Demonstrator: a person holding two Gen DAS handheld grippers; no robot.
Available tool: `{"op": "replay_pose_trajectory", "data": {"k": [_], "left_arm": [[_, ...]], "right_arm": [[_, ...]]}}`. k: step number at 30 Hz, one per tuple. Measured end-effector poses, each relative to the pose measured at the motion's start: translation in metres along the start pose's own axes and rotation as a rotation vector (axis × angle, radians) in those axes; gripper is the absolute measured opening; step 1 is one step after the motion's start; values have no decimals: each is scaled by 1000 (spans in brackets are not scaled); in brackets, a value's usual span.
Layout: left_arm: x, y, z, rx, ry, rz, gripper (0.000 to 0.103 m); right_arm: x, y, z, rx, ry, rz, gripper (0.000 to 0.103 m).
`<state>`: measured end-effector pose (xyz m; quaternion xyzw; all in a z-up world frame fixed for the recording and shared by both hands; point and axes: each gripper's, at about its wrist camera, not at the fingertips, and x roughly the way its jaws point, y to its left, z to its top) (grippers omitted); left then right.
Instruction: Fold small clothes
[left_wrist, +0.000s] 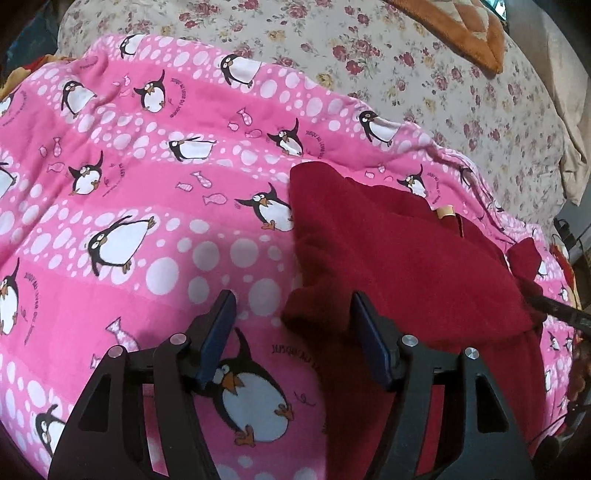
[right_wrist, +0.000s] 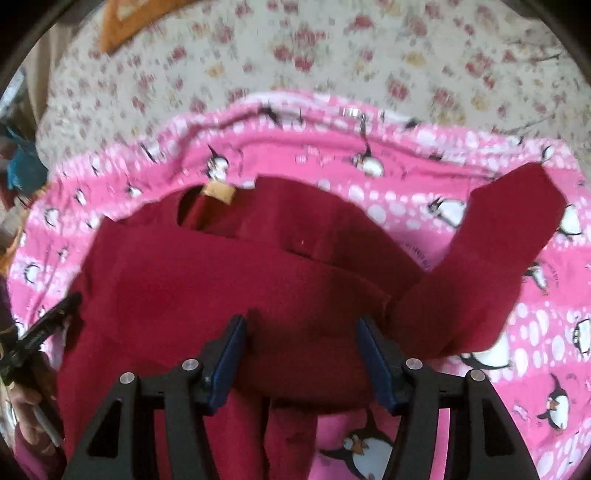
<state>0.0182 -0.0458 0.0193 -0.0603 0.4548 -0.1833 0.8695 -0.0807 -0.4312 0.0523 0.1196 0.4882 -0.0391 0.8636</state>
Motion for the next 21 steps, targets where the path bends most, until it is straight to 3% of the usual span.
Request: {"op": "replay_pose_trajectory", "data": {"k": [4, 8, 10, 15, 18, 21], "left_arm": [[-20, -3, 0, 3, -38, 23, 65], [-39, -14, -2, 25, -62, 17, 65], [-44, -21, -3, 30, -64, 10, 65], [-45, -35, -9, 45, -45, 0, 65], [-42, -37, -15, 46, -24, 1, 65], [-38, -35, -21, 38, 1, 10, 65]], "right_arm": [[-34, -20, -4, 43, -76, -15, 59], [-50, -65, -5, 116, -97, -129, 61], [-50, -90, -2, 187, -94, -143, 61], [-26, -119, 18, 352, -79, -67, 61], [4, -114, 35, 357, -23, -62, 70], [31, -108, 35, 345, 51, -85, 67]]}}
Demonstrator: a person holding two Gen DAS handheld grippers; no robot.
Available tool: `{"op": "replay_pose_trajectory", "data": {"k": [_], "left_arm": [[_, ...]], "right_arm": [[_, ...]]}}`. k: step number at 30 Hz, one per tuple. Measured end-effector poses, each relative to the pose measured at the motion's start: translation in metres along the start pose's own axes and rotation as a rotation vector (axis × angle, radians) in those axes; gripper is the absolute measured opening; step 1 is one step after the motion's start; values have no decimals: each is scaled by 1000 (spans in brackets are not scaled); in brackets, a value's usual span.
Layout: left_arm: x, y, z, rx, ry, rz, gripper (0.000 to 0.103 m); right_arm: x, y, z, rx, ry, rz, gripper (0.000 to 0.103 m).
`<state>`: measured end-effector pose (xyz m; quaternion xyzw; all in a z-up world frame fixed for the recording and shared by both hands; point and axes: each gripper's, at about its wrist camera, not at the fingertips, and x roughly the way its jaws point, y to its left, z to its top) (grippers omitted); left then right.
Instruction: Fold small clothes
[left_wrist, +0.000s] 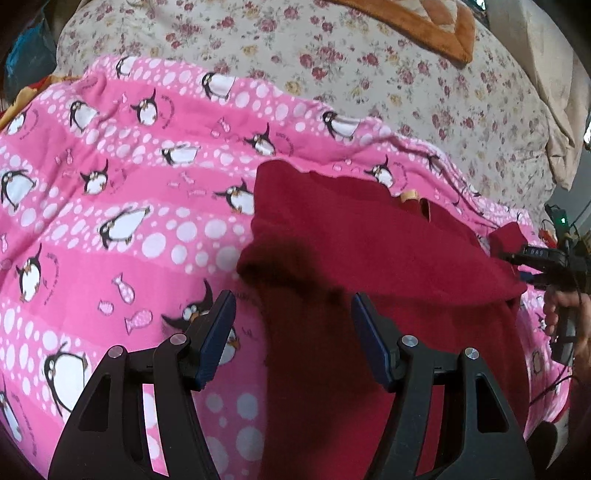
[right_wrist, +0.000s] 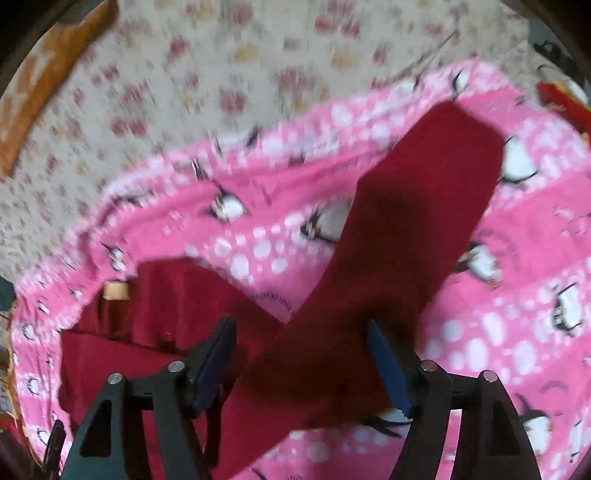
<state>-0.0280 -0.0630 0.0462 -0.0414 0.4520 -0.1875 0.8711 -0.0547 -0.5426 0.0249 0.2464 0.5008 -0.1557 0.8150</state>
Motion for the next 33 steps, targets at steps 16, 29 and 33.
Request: {"op": "replay_pose_trajectory", "data": {"k": [16, 29, 33], "left_arm": [[-5, -4, -5, -16, -1, 11, 65], [-1, -3, -12, -8, 37, 37, 65], [1, -4, -13, -2, 45, 52, 65]], "right_arm": [[-71, -68, -91, -119, -49, 44, 11], [-106, -175, -61, 315, -235, 82, 72], [-110, -185, -42, 363, -277, 99, 72]]}}
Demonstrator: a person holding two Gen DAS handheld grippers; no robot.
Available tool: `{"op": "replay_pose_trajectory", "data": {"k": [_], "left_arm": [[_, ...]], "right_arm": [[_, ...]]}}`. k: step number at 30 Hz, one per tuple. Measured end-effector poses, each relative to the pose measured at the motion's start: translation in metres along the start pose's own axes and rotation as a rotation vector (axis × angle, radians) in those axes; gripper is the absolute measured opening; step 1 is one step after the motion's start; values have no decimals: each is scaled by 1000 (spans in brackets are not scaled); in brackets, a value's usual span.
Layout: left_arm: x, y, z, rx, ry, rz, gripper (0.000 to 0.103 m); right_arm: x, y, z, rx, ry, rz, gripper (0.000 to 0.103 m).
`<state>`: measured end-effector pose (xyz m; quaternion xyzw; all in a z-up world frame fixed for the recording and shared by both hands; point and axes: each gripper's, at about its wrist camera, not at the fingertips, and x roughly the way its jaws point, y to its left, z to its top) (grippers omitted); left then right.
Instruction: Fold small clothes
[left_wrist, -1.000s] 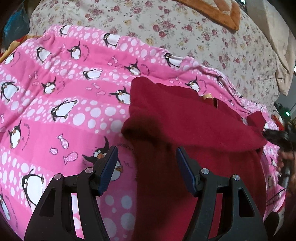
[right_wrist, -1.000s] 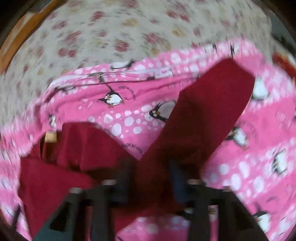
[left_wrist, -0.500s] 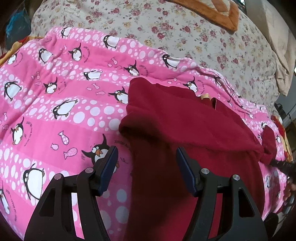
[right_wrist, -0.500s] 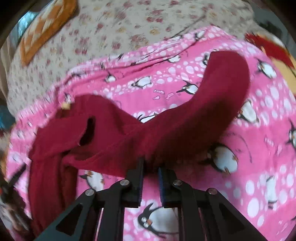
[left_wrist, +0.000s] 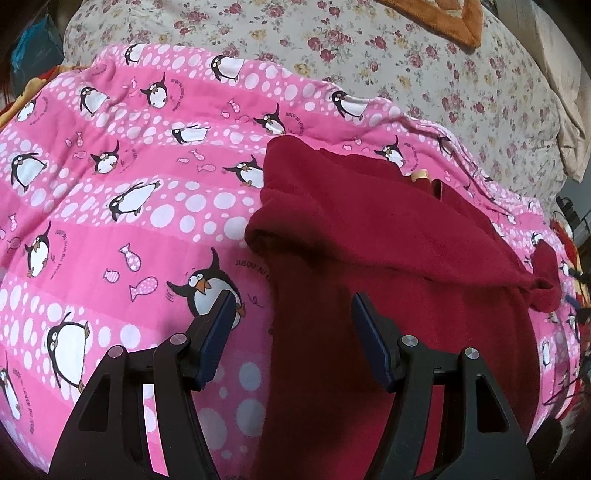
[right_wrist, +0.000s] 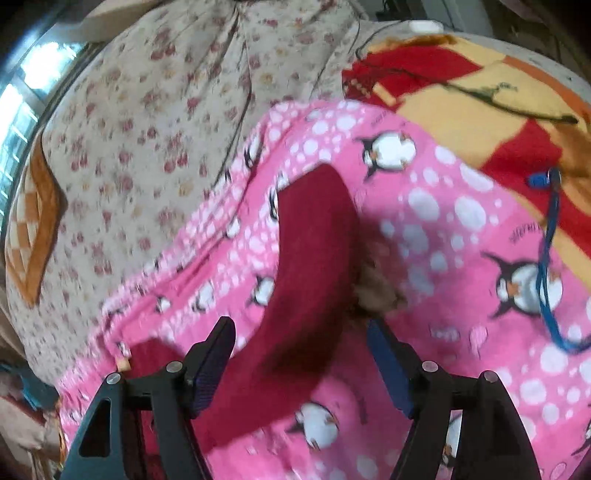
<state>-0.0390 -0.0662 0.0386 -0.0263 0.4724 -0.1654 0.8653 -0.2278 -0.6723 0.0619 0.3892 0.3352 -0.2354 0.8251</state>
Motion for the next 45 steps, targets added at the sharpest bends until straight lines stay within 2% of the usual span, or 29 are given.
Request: {"op": "replay_pose_trajectory", "data": {"k": [3, 6, 8, 16, 19, 22, 24, 26, 28, 31, 35, 43, 45], "left_arm": [[5, -2, 1, -2, 11, 3, 65], [6, -7, 0, 9, 12, 1, 65], [5, -11, 0, 17, 12, 0, 65], [1, -23, -2, 81, -4, 25, 65], [2, -25, -4, 89, -4, 33, 65], [3, -26, -5, 92, -2, 34, 65], [2, -28, -7, 96, -2, 36, 65], [2, -29, -8, 98, -1, 36, 65], [0, -30, -8, 98, -2, 33, 65], [-2, -33, -9, 105, -5, 32, 65], [-7, -34, -10, 105, -10, 29, 65], [-17, -30, -10, 71, -20, 19, 65], [-19, -29, -11, 59, -19, 12, 65]], "right_arm": [[-1, 30, 2, -130, -34, -40, 72], [16, 68, 2, -304, -8, -102, 72], [31, 77, 3, -350, 24, -129, 72], [104, 73, 1, -345, 145, -305, 72], [115, 65, -2, -340, 163, -308, 71], [112, 59, -3, -372, 127, -334, 46], [107, 53, -2, -354, 114, -314, 36], [100, 46, 1, -334, 103, -295, 18], [91, 40, 2, -311, 96, -251, 14], [73, 39, 3, -305, 69, -188, 13], [38, 47, 3, -290, 24, -40, 12], [-24, 100, -5, -342, -38, 238, 12], [-34, 116, -10, -383, -42, 275, 12]]}}
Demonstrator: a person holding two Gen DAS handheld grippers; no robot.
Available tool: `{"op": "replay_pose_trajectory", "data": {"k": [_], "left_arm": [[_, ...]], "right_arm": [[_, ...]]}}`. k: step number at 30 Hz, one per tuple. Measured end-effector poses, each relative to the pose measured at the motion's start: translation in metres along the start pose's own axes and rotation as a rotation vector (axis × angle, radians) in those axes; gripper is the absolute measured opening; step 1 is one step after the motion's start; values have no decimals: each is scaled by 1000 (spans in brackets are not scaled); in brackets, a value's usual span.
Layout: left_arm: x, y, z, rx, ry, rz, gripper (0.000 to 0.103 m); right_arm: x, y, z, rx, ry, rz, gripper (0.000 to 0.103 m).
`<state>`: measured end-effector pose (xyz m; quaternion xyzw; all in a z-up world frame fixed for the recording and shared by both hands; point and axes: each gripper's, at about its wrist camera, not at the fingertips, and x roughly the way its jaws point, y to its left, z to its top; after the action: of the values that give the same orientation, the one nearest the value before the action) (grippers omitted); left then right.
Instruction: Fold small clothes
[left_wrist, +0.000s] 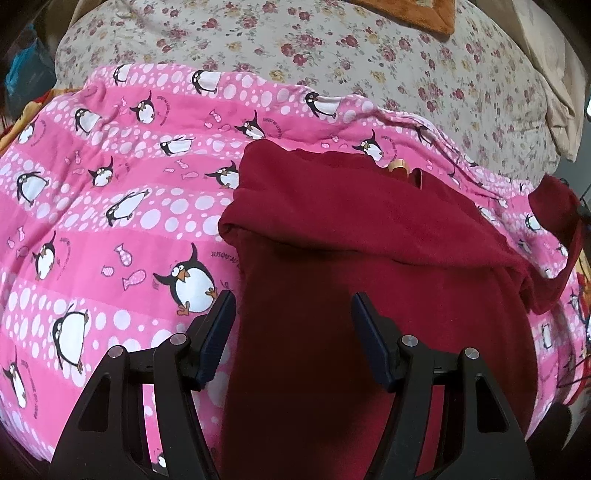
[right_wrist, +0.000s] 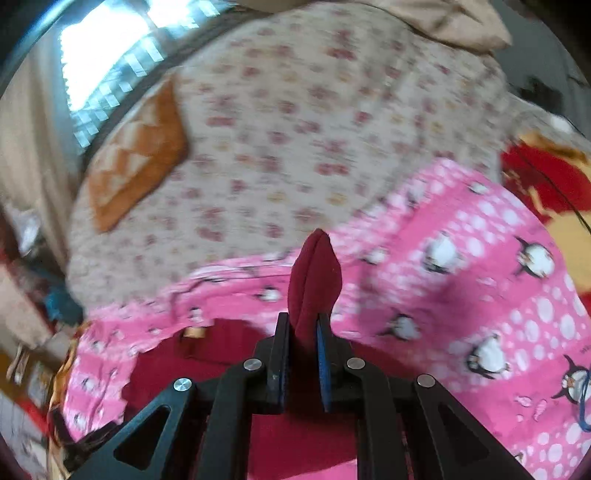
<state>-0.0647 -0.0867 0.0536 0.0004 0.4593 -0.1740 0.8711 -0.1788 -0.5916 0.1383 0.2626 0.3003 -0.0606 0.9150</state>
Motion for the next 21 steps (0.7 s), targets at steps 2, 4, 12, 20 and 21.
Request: {"op": "replay_pose_trajectory", "data": {"k": [2, 4, 12, 20, 21], "left_arm": [[-3, 0, -1, -7, -1, -6, 65], [-6, -1, -1, -8, -7, -7, 65], [-20, -2, -2, -14, -30, -65, 65], [-19, -26, 5, -42, 17, -271, 79], [-17, -30, 6, -42, 26, -285, 79]], "right_arm": [[-4, 23, -2, -51, 7, 51, 12], [-5, 44, -7, -89, 21, 93, 12], [12, 134, -75, -292, 185, 318, 12], [60, 161, -179, -418, 496, 332, 52], [57, 158, -182, -409, 490, 338, 53]]}}
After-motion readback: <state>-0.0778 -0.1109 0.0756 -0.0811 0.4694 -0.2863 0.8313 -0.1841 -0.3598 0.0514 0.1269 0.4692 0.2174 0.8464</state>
